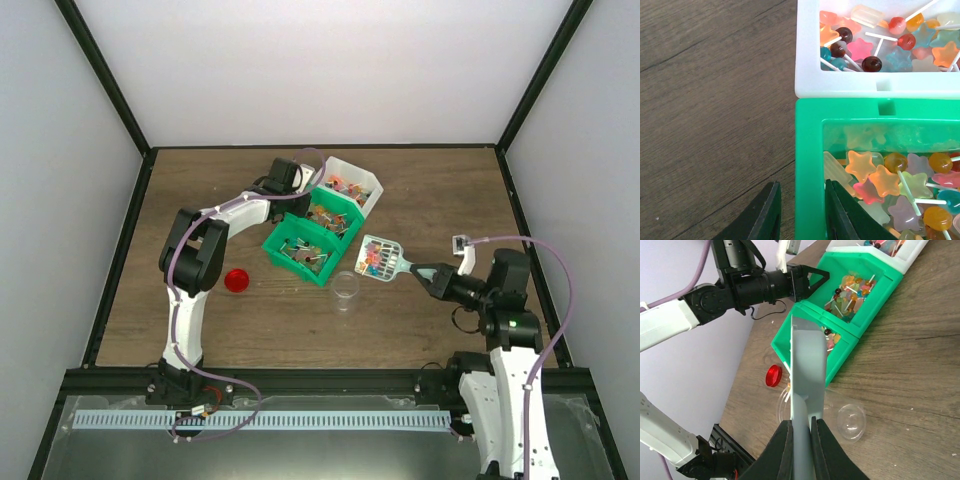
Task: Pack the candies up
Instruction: Place the fake candies in the packing bottle.
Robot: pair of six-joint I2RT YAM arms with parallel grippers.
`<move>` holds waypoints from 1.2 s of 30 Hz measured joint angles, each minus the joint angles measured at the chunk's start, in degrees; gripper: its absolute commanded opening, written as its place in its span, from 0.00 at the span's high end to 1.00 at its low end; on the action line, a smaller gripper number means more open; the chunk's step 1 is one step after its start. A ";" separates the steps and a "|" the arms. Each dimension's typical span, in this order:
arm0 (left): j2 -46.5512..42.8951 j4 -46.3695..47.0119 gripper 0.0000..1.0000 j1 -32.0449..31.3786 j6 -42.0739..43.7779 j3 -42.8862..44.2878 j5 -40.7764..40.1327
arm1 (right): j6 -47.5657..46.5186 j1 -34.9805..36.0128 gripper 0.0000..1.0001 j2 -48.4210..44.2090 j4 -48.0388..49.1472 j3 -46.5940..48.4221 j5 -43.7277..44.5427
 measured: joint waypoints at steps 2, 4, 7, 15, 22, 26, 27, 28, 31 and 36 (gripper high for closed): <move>0.00 0.00 0.74 0.00 0.00 0.00 0.00 | -0.04 0.59 0.99 0.76 -0.02 0.07 0.79; 0.00 0.00 0.74 0.02 0.00 0.00 0.00 | -0.04 1.33 0.99 1.46 -0.02 0.28 1.53; 0.00 0.00 0.74 0.02 0.00 0.00 0.00 | 0.07 2.29 0.99 2.14 -0.02 0.87 2.40; 0.07 0.11 0.74 0.24 0.00 0.00 0.09 | 1.36 6.78 0.99 2.82 0.94 1.18 5.20; 0.09 0.20 0.74 0.39 0.00 0.00 0.33 | 2.73 12.83 0.99 3.10 1.01 1.25 10.16; 0.11 0.24 0.74 0.50 0.00 0.00 0.44 | 3.41 15.21 0.99 3.19 0.98 1.62 12.50; 0.11 0.26 0.74 0.50 0.00 0.00 0.44 | 3.52 15.61 0.99 3.19 0.81 1.92 13.16; 0.11 0.26 0.74 0.55 0.00 0.00 0.46 | 3.52 15.78 0.99 3.19 0.76 2.12 13.66; 0.11 0.28 0.74 0.61 0.00 0.00 0.59 | 3.52 15.93 0.99 3.13 0.31 2.67 14.78; 0.20 0.35 0.74 0.68 0.00 0.00 0.79 | 3.32 16.00 0.99 2.58 -0.26 3.58 15.87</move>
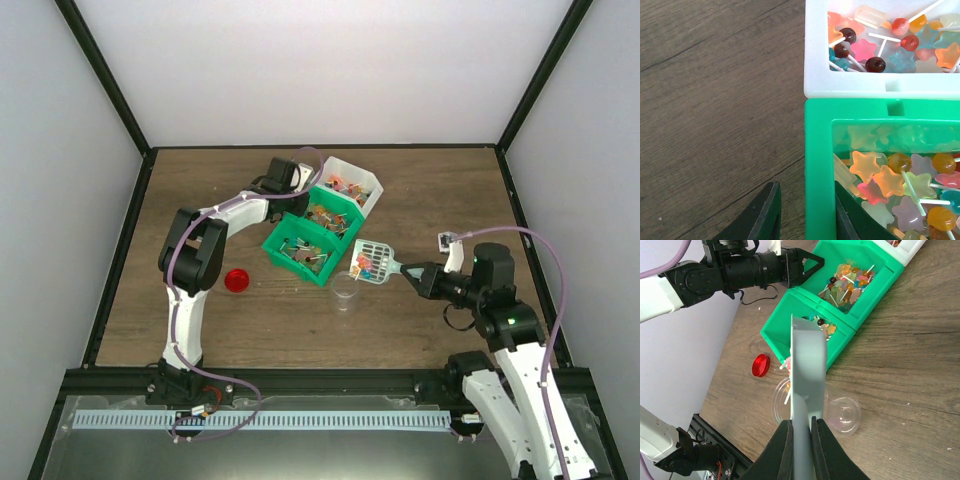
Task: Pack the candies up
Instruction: Place the fake candies in the packing bottle.
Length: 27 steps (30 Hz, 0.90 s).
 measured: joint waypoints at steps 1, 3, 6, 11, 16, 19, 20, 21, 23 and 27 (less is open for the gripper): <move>0.00 0.00 0.74 0.00 0.00 0.02 0.02 | -0.04 0.00 0.99 -0.04 -0.20 0.20 0.09; 0.00 0.00 0.74 0.02 0.00 0.02 0.09 | -0.28 0.00 0.99 -0.09 -0.63 0.35 0.28; 0.02 0.00 0.74 0.04 0.00 0.02 0.11 | -0.81 0.02 0.99 -0.09 -1.81 0.48 1.09; 0.07 -0.02 0.74 0.04 -0.02 0.07 0.13 | -1.75 0.04 0.99 -0.17 -3.34 1.92 1.79; 0.11 -0.02 0.74 0.09 -0.02 0.11 0.20 | -2.71 0.04 0.99 -0.15 -4.26 2.75 2.32; 0.11 -0.02 0.74 0.11 -0.02 0.13 0.28 | -3.13 0.04 0.99 -0.13 -4.85 3.04 2.43; 0.11 -0.02 0.74 0.11 -0.02 0.13 0.28 | -3.28 0.04 0.99 -0.13 -4.92 3.04 2.45; 0.11 -0.02 0.74 0.11 -0.02 0.13 0.31 | -3.43 0.04 0.99 -0.13 -5.05 3.04 2.45; 0.13 -0.02 0.74 0.15 -0.02 0.13 0.39 | -3.52 0.04 0.99 -0.02 -5.46 3.10 2.51; 0.17 0.00 0.74 0.24 -0.02 0.17 0.70 | -3.89 0.04 0.99 0.59 -6.29 4.15 2.54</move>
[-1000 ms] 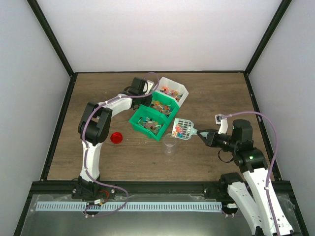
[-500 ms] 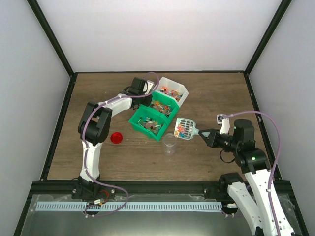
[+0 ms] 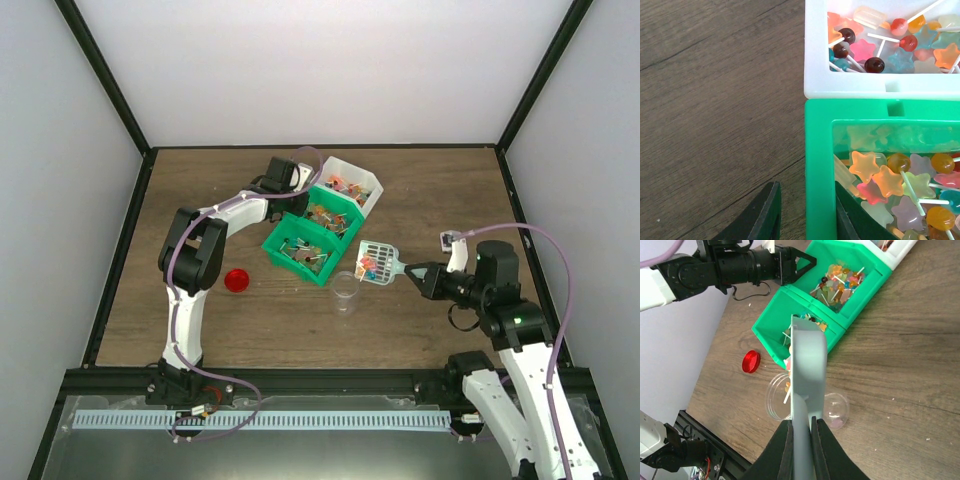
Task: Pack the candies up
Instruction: Place the fake candies in the packing bottle.
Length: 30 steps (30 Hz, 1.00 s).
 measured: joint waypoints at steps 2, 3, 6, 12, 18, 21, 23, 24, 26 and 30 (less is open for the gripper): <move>0.00 0.00 0.74 0.02 0.00 0.00 0.04 | -0.22 0.00 0.99 0.35 -0.15 0.90 0.04; 0.00 0.00 0.74 0.02 0.00 0.00 0.04 | -0.44 0.00 0.99 0.52 -0.20 1.44 0.07; 0.02 0.00 0.74 0.07 -0.07 0.00 0.20 | -0.79 0.00 0.99 0.98 -0.39 2.47 0.04; 0.02 0.02 0.74 0.11 -0.24 0.00 0.37 | -1.09 0.02 0.99 1.99 -0.50 2.67 0.02; 0.04 0.04 0.74 0.17 -0.37 0.00 0.52 | -1.05 1.64 0.99 2.97 -0.92 2.80 0.68; 0.04 0.04 0.74 0.20 -0.37 0.00 0.52 | -0.94 3.10 0.99 3.65 -1.01 3.41 1.53; 0.04 0.07 0.74 0.22 -0.37 0.00 0.57 | -0.68 4.31 0.99 4.00 -0.76 3.52 2.21; 0.04 0.07 0.74 0.22 -0.37 0.00 0.59 | -0.28 5.57 0.99 4.26 -0.76 3.52 3.15; 0.04 0.07 0.74 0.22 -0.39 0.00 0.61 | 0.57 8.15 0.99 4.76 -0.70 3.52 4.79; 0.04 0.11 0.74 0.31 -0.39 0.00 0.74 | 2.14 13.00 0.99 5.68 -0.42 3.63 8.46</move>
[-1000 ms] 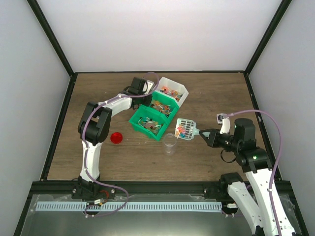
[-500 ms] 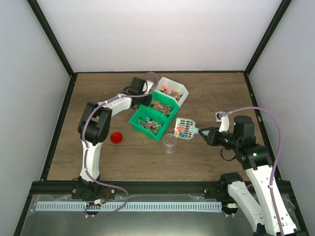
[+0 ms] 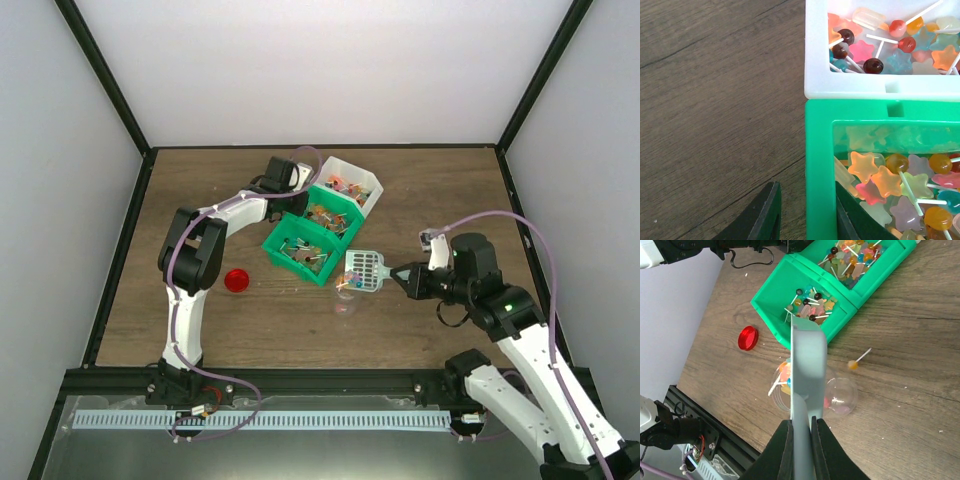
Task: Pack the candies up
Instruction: Place the fake candies in the packing bottle.
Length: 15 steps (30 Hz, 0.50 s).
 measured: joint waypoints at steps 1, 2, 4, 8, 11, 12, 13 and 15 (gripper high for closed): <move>0.00 0.00 0.74 0.02 0.00 0.00 0.11 | 0.28 0.57 0.99 0.17 0.00 0.13 0.63; 0.00 0.00 0.74 0.02 -0.02 0.00 0.15 | 0.52 0.96 0.99 0.31 0.02 0.35 1.29; 0.02 0.04 0.74 0.02 0.00 0.00 0.15 | 0.72 1.14 0.99 0.46 0.00 1.01 2.62; 0.07 0.11 0.74 0.07 0.00 0.00 0.20 | 0.90 1.16 0.99 0.61 0.09 1.90 4.39; 0.11 0.20 0.74 0.13 0.00 0.00 0.39 | 0.90 1.18 0.99 1.20 0.13 1.92 5.03; 0.11 0.24 0.74 0.15 0.00 0.00 0.42 | 0.87 1.18 0.99 1.51 0.13 1.99 5.07; 0.11 0.28 0.74 0.17 0.00 0.00 0.46 | 0.87 1.18 0.99 1.81 0.13 2.05 5.27; 0.11 0.35 0.74 0.17 0.00 0.00 0.57 | 0.83 1.18 0.99 2.34 0.09 2.19 5.60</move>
